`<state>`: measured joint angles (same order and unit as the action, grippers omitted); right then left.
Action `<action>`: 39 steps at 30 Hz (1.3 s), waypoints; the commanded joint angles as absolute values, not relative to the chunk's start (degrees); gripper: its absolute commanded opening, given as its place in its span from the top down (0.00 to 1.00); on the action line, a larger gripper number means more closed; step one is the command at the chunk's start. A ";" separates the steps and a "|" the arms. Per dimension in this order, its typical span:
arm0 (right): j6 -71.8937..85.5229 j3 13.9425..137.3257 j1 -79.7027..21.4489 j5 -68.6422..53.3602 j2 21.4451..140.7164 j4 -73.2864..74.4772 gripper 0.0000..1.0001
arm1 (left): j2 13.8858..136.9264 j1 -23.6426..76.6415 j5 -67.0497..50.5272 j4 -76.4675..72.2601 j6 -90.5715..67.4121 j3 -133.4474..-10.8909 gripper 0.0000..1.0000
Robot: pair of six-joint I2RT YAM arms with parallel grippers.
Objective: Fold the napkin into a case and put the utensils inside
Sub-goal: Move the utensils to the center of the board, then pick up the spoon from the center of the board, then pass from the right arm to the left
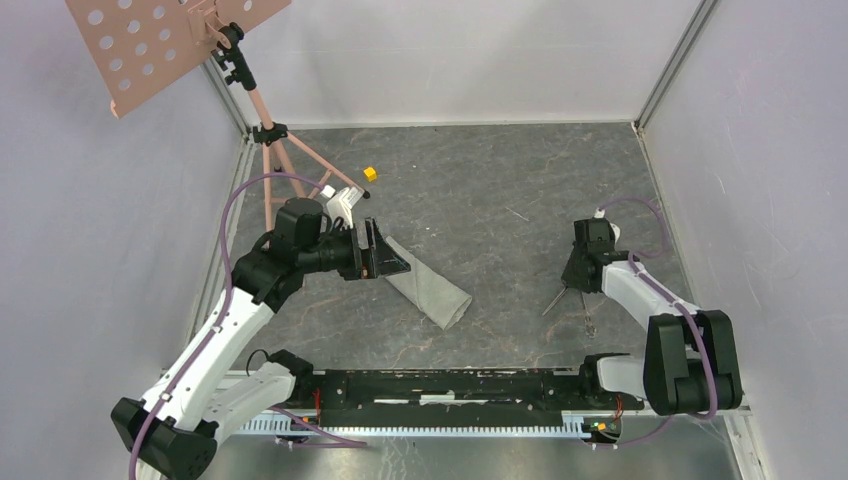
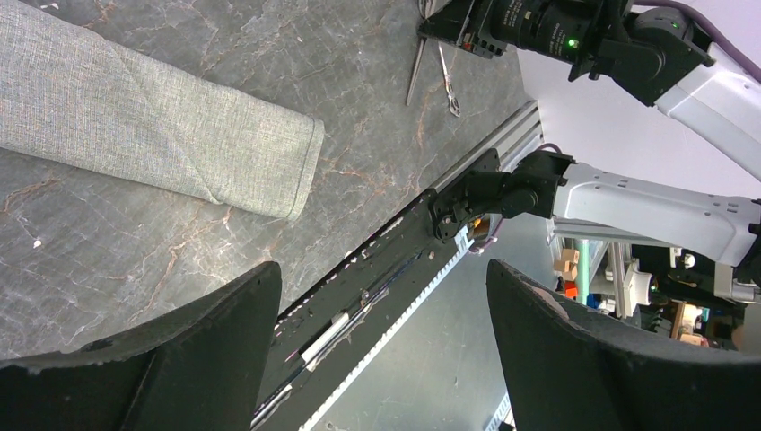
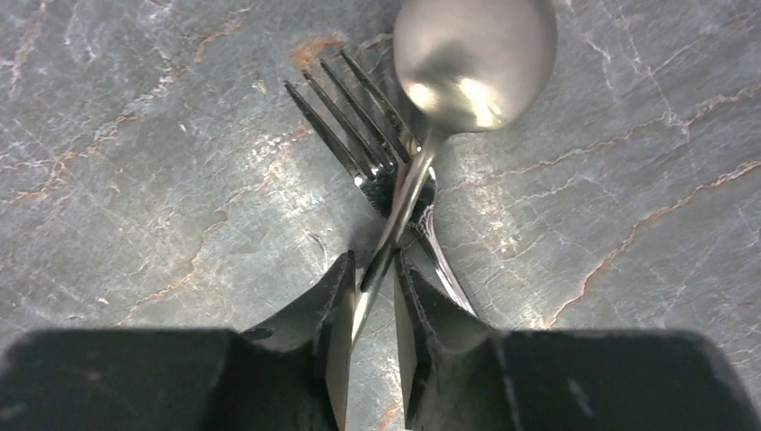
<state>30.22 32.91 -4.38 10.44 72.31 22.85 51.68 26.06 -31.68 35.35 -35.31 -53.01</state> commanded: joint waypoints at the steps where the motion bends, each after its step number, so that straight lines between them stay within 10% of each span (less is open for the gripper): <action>1: 33.59 34.57 -4.24 13.92 73.28 22.47 0.78 | 50.12 25.89 -32.74 33.51 -34.97 -52.47 0.09; 7: 33.51 36.24 -4.25 13.50 69.44 25.40 1.00 | 50.89 25.86 -32.64 32.59 -35.35 -51.97 0.09; 26: 44.77 26.11 -11.37 -15.94 47.08 -0.29 1.00 | 84.56 46.23 -33.33 -8.23 -48.87 -54.11 0.11; 39: 55.30 26.02 -20.24 -17.29 46.16 -11.40 0.99 | 96.93 49.04 -36.79 -18.75 -55.47 -58.56 0.34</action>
